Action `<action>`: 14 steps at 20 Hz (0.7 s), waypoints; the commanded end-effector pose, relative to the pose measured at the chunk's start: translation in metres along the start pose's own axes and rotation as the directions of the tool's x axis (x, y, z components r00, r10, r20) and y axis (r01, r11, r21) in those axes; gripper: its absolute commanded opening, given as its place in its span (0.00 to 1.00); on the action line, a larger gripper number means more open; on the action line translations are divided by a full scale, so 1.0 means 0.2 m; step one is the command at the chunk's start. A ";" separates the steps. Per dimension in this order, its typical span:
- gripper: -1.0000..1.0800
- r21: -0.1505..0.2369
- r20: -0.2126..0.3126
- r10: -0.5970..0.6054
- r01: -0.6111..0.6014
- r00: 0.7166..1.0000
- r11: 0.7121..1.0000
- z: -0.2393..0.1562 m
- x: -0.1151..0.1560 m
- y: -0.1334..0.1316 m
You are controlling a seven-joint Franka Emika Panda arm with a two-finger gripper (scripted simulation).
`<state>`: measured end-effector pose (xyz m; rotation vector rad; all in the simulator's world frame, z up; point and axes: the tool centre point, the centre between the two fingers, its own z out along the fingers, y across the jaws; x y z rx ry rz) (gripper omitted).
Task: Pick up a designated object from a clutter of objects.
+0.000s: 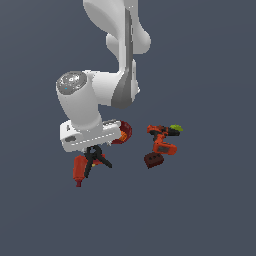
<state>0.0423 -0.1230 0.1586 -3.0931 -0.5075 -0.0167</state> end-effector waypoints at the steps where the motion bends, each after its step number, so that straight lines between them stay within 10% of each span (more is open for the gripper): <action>1: 0.96 -0.002 0.003 -0.031 0.031 1.000 1.000 0.08 -0.02 0.05; 14: 0.96 -0.004 0.013 -0.088 0.088 0.996 0.996 0.24 -0.09 0.13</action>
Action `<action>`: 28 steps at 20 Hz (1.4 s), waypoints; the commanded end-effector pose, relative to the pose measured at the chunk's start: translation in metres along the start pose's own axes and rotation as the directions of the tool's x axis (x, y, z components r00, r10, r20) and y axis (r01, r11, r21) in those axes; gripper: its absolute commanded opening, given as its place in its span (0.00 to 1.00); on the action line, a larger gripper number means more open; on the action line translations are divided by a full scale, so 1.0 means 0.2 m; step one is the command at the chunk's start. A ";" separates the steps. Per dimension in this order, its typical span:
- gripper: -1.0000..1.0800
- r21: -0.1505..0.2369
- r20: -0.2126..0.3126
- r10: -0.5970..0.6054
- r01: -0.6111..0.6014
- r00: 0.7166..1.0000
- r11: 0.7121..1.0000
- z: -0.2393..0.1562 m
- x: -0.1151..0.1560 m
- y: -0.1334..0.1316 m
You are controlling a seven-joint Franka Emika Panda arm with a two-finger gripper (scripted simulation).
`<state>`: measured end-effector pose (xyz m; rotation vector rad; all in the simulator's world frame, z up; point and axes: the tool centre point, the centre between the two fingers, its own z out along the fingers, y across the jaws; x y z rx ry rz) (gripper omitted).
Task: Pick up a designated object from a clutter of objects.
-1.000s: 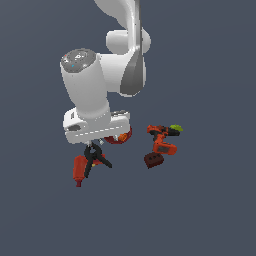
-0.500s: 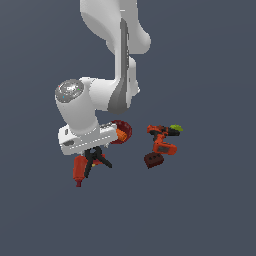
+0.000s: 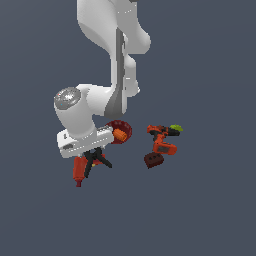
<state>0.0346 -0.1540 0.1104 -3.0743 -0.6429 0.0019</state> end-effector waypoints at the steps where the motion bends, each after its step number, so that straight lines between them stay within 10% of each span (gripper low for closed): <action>1: 0.96 0.000 -0.001 -0.001 0.001 1.000 1.000 0.00 0.00 0.00; 17: 0.96 -0.001 -0.001 -0.004 0.004 1.000 1.000 0.25 0.00 0.00; 18: 0.00 -0.001 -0.001 -0.004 0.004 1.000 1.000 0.25 0.00 0.00; 28: 0.00 -0.011 -0.016 -0.006 0.006 1.000 1.000 0.21 0.03 0.02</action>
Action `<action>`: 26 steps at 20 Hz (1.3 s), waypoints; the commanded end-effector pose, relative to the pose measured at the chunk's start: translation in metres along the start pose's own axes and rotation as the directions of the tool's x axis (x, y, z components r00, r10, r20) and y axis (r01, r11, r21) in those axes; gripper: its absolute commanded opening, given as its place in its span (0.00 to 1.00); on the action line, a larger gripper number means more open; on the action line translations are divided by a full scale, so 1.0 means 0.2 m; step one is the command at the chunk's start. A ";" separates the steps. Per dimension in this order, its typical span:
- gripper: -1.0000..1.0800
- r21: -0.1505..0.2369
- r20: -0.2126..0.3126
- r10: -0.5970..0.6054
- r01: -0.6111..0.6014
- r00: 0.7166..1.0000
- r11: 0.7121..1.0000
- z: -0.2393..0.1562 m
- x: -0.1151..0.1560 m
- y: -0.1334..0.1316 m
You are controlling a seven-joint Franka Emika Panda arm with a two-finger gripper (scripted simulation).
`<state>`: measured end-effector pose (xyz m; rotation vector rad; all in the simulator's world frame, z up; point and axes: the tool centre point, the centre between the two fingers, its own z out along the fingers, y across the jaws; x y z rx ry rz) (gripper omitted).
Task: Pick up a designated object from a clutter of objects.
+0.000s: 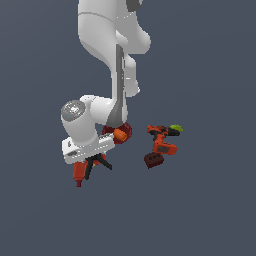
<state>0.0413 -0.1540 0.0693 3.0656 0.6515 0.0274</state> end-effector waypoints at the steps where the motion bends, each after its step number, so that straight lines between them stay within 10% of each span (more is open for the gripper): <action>1: 0.00 0.000 0.001 0.001 -0.001 1.000 1.000 0.00 0.00 0.00; 26: 0.00 0.004 0.007 0.002 -0.002 1.000 1.000 -0.65 -0.15 -0.36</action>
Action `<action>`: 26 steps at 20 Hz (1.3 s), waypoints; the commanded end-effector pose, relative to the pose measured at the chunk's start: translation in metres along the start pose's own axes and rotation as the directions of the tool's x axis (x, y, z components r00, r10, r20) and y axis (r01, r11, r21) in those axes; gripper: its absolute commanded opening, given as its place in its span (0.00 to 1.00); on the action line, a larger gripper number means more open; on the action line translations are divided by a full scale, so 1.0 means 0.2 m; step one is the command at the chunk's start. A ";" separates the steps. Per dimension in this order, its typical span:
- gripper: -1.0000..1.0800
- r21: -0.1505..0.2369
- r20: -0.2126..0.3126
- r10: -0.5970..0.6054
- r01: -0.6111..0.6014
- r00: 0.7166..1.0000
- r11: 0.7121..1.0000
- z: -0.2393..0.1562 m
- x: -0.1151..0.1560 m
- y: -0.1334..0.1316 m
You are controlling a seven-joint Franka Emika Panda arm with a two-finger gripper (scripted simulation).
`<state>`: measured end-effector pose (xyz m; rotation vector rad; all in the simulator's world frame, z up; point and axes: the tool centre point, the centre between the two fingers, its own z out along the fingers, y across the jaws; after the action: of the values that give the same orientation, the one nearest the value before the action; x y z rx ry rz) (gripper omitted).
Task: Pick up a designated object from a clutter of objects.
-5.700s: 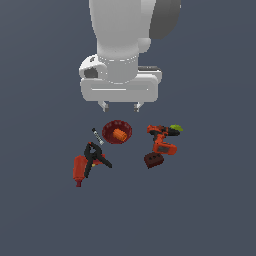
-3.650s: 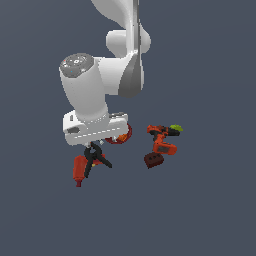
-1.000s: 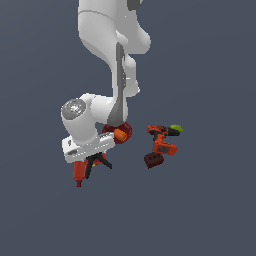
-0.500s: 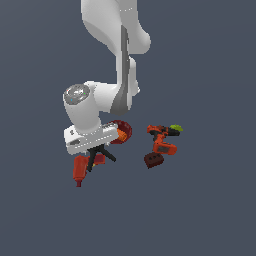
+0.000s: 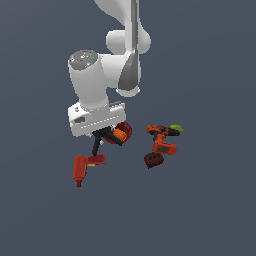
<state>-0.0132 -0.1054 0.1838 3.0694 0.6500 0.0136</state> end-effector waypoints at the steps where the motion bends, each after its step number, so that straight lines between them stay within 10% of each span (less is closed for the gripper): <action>1: 0.00 -0.001 0.000 0.000 0.000 1.000 1.000 -0.11 -0.02 -0.06; 26: 0.00 0.005 0.008 0.001 -0.001 1.000 1.000 -1.02 -0.20 -0.54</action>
<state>-0.0930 -0.0254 0.3804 3.0723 0.6501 -0.0004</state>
